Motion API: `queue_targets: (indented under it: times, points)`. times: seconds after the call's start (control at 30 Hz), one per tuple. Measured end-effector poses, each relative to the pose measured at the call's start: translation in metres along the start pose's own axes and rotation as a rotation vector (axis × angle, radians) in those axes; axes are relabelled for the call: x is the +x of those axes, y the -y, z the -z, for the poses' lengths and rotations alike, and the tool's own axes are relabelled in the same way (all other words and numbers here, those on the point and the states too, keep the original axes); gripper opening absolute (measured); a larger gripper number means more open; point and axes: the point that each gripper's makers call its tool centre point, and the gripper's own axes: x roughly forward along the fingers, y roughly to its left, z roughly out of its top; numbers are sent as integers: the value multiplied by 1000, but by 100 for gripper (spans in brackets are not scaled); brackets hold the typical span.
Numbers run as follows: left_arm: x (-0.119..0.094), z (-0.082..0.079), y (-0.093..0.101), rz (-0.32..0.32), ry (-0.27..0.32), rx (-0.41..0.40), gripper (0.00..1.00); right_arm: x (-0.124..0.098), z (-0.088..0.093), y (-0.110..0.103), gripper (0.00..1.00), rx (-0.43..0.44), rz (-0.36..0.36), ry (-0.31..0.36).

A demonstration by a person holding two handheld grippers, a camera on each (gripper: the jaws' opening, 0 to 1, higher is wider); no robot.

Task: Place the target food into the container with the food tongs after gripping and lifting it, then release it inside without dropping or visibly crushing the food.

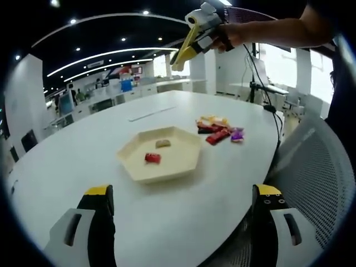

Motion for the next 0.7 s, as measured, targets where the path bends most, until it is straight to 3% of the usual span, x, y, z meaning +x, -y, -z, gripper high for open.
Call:
queue_targets:
  times: [0.7]
  points:
    - [1,3,3,13,-20,7,99,-38,49,39,26,58,92,-30]
